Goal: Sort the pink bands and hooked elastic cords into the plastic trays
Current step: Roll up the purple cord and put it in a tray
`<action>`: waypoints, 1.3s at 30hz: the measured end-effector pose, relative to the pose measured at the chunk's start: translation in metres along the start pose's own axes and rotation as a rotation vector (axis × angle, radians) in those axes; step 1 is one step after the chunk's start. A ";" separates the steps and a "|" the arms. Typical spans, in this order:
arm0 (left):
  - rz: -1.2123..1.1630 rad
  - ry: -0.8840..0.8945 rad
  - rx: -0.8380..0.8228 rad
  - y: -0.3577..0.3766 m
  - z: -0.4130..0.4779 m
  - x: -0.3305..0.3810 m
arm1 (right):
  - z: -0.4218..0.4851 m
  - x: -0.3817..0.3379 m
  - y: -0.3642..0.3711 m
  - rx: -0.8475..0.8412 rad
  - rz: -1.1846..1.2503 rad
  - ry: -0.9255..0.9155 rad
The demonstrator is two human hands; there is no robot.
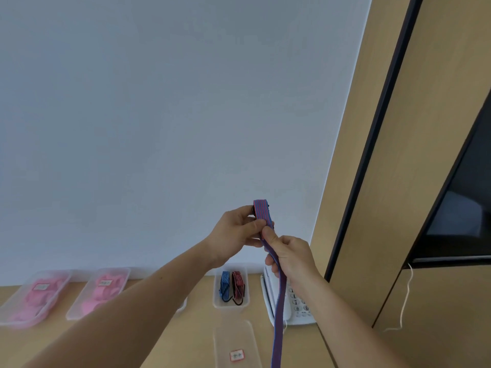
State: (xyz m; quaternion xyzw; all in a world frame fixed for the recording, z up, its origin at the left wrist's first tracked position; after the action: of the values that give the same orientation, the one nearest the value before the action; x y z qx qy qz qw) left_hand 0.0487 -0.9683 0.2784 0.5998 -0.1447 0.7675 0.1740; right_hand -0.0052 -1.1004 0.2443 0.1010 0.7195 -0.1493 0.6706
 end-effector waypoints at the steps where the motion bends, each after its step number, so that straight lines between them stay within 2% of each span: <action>1: 0.027 0.026 0.009 -0.001 0.000 0.002 | 0.000 0.000 -0.001 -0.011 -0.005 0.008; 6: 0.411 0.256 0.072 -0.006 -0.001 0.006 | -0.001 -0.007 -0.002 -0.089 0.039 0.062; 10: 0.660 0.554 -0.023 0.002 -0.013 0.012 | 0.001 -0.011 0.000 -0.124 0.139 0.027; 13: 0.881 0.783 -0.018 0.005 -0.017 0.018 | 0.001 -0.013 0.004 -0.153 0.172 0.006; 15: 0.956 0.843 -0.002 0.003 -0.017 0.018 | 0.002 -0.014 0.005 -0.145 0.172 -0.014; 17: 0.938 0.798 0.004 -0.001 -0.016 0.013 | 0.004 -0.014 0.005 -0.141 0.192 -0.018; 19: 0.796 0.571 0.005 -0.006 -0.011 0.007 | 0.004 -0.014 0.004 -0.155 0.235 -0.034; 23: 0.076 -0.042 0.102 -0.011 -0.003 -0.002 | 0.005 -0.018 0.005 -0.175 0.294 -0.117; 25: -0.063 -0.191 0.059 -0.007 -0.003 -0.001 | 0.006 -0.019 0.006 -0.163 0.289 -0.135; 27: -0.029 -0.151 0.008 -0.002 -0.005 0.002 | 0.005 -0.017 0.008 -0.159 0.262 -0.139; 30: -0.062 -0.053 0.043 -0.002 -0.004 0.005 | 0.005 -0.014 0.006 -0.113 0.198 -0.106; 34: -0.066 -0.010 0.085 -0.002 -0.002 0.005 | 0.005 -0.014 0.002 -0.039 0.113 -0.055; 37: 0.048 0.067 0.105 -0.003 -0.001 0.010 | 0.002 -0.012 0.001 -0.001 0.042 -0.015; 39: 0.245 0.172 0.115 -0.003 -0.003 0.014 | 0.000 -0.010 0.000 0.002 0.026 0.012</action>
State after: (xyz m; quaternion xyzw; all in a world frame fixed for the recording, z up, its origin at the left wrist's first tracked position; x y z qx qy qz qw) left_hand 0.0440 -0.9629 0.2917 0.5186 -0.1573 0.8386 0.0562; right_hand -0.0040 -1.1000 0.2539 0.1119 0.7220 -0.1408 0.6681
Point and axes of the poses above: each hand's wrist, its own z-axis towards the middle knuckle, its own y-axis out of the palm, x = y × z, the point moved 5 cm from there along z, towards the middle knuckle, and after that the axes turned 5 degrees about x, right-handed, at the moved point
